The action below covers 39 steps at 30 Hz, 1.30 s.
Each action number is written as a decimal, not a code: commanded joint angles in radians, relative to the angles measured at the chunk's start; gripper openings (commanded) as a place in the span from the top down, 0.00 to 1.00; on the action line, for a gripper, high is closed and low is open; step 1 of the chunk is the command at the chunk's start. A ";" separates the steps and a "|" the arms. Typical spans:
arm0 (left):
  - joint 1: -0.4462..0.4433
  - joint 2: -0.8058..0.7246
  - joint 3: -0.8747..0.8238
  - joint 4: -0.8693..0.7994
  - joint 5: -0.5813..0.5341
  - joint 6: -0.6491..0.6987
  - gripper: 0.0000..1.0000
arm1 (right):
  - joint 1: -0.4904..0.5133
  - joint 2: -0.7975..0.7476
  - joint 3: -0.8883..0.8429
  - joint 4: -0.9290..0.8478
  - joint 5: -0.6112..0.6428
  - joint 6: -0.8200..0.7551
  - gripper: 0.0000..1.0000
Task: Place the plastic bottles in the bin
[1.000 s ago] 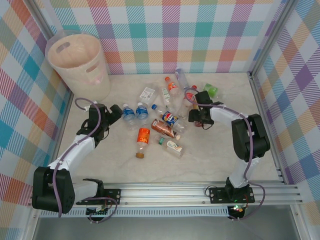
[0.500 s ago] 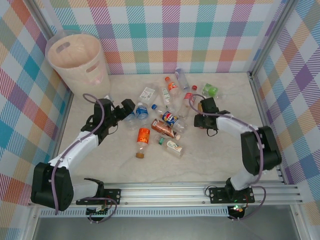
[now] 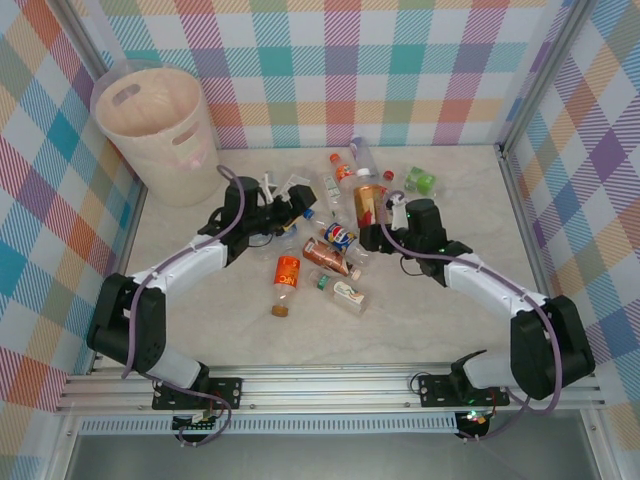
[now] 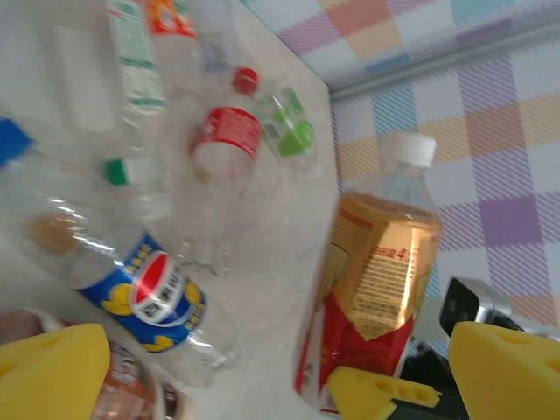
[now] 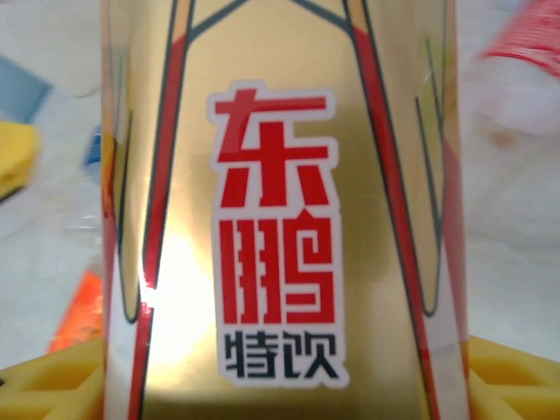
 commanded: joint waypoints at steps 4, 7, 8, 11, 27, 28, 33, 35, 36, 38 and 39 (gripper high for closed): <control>-0.072 0.009 0.075 0.015 -0.010 0.031 0.00 | 0.064 0.058 0.037 0.145 -0.186 -0.012 0.51; -0.097 0.027 0.110 -0.075 -0.098 0.052 0.00 | 0.085 0.088 0.077 0.111 -0.215 -0.029 0.51; -0.106 0.036 0.131 -0.130 -0.134 0.066 0.00 | 0.091 0.097 0.087 0.110 -0.226 -0.032 0.52; -0.129 0.065 0.180 -0.219 -0.165 0.104 0.00 | 0.103 0.122 0.116 0.107 -0.263 -0.033 0.51; -0.152 0.105 0.232 -0.270 -0.163 0.103 0.35 | 0.153 0.137 0.175 0.055 -0.316 -0.114 0.39; -0.151 0.104 0.228 -0.261 -0.159 0.094 0.37 | 0.154 0.132 0.179 0.041 -0.313 -0.123 0.37; -0.134 0.108 0.231 -0.227 -0.143 0.052 0.39 | 0.154 0.099 0.192 -0.007 -0.316 -0.167 0.25; -0.123 0.115 0.239 -0.231 -0.144 0.042 0.40 | 0.152 0.081 0.200 -0.038 -0.313 -0.183 0.14; -0.117 0.114 0.239 -0.223 -0.144 0.036 0.40 | 0.152 0.068 0.200 -0.052 -0.300 -0.191 0.10; -0.105 0.115 0.239 -0.215 -0.144 0.033 0.41 | 0.152 0.035 0.192 -0.069 -0.272 -0.202 0.00; -0.096 0.113 0.241 -0.217 -0.148 0.036 0.41 | 0.151 0.014 0.187 -0.075 -0.254 -0.205 0.00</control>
